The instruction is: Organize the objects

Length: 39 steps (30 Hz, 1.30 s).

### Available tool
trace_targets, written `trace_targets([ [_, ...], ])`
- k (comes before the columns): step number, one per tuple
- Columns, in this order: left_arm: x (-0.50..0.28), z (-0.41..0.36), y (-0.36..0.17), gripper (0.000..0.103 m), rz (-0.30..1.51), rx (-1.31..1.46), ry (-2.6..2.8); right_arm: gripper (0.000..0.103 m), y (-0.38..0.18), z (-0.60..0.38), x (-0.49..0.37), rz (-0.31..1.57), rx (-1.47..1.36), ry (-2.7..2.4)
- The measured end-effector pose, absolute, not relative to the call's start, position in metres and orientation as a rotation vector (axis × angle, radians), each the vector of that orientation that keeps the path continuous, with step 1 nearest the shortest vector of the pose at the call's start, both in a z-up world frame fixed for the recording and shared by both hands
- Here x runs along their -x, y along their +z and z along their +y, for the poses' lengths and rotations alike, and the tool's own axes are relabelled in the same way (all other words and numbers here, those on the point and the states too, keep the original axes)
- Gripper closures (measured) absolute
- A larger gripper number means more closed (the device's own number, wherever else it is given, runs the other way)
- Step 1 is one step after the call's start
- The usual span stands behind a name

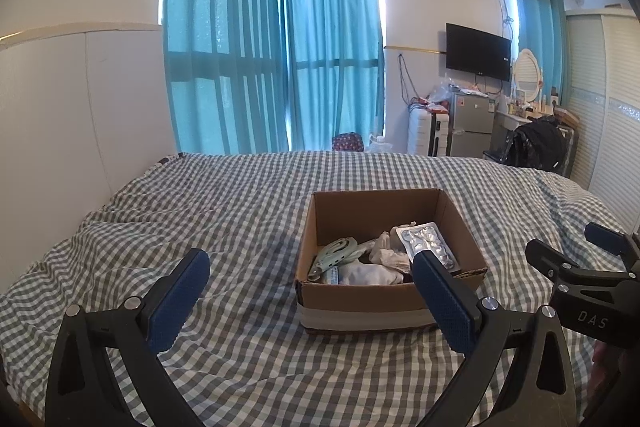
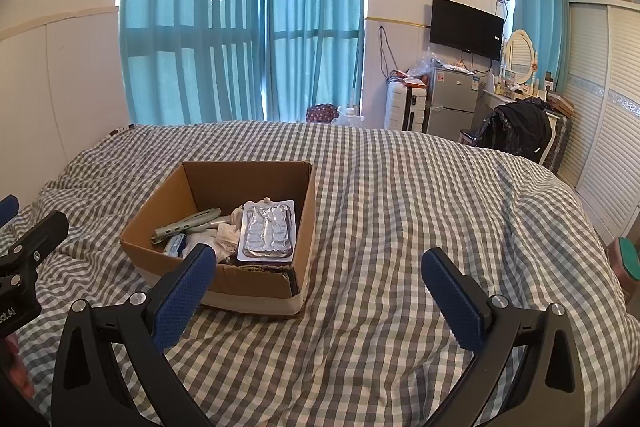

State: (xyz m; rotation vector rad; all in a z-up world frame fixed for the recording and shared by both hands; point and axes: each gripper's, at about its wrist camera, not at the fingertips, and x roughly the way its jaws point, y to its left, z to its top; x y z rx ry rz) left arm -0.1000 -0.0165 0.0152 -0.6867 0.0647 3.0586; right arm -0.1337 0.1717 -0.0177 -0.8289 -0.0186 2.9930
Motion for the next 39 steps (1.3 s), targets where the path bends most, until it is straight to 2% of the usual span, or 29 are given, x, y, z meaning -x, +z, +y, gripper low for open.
trace_targets([
  [39,0.0993,-0.0209,0.0141,0.0,0.048,0.693,3.067,0.0,-0.024,0.1677,0.1363,-0.041,0.862,2.982],
])
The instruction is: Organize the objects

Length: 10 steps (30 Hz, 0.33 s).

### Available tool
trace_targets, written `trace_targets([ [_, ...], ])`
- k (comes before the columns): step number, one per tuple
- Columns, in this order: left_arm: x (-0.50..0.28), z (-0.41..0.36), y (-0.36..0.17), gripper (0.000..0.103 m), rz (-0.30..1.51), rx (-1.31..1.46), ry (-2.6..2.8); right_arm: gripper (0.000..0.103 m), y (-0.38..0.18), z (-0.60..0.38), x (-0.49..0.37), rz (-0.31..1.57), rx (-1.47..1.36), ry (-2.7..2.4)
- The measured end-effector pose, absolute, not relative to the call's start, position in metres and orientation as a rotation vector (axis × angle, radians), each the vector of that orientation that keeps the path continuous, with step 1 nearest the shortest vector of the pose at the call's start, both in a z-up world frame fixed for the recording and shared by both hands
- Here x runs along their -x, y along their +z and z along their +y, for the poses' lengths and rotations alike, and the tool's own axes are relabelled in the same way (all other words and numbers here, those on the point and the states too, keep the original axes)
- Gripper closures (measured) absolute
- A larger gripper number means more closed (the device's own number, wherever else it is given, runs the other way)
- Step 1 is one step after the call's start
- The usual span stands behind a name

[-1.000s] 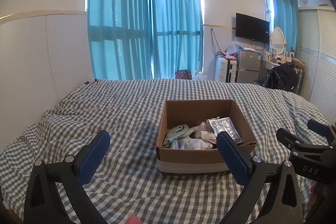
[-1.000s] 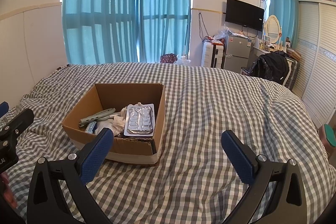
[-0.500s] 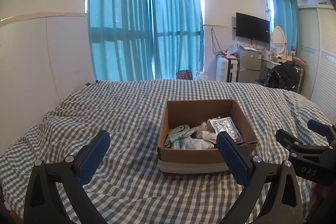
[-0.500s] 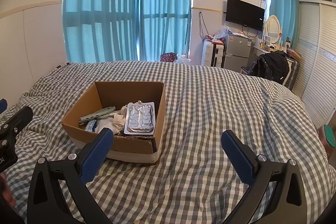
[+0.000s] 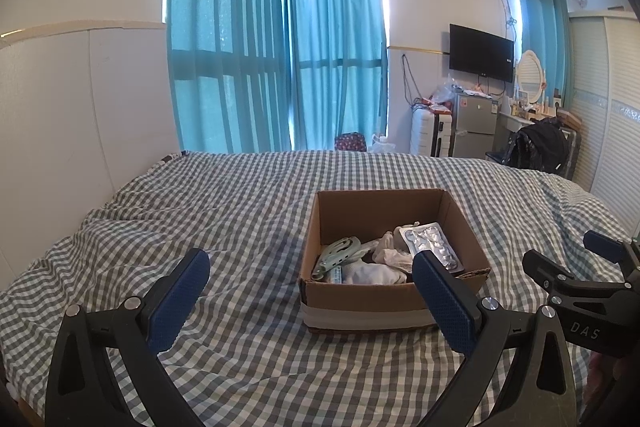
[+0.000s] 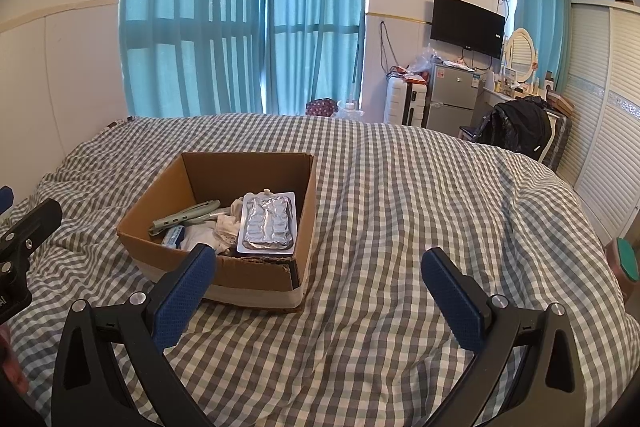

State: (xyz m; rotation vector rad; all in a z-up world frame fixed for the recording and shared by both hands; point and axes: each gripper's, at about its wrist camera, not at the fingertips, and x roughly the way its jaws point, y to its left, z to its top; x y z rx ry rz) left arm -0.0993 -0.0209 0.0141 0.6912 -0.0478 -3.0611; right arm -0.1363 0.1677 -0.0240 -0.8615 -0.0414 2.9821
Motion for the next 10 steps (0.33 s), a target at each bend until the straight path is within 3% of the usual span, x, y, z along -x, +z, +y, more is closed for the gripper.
trace_targets([
  [10,0.0985,-0.025,0.0157,0.0,-0.042,-0.68,-3.049,0.0,-0.0267,0.1652,0.1365,-0.042,0.872,2.979],
])
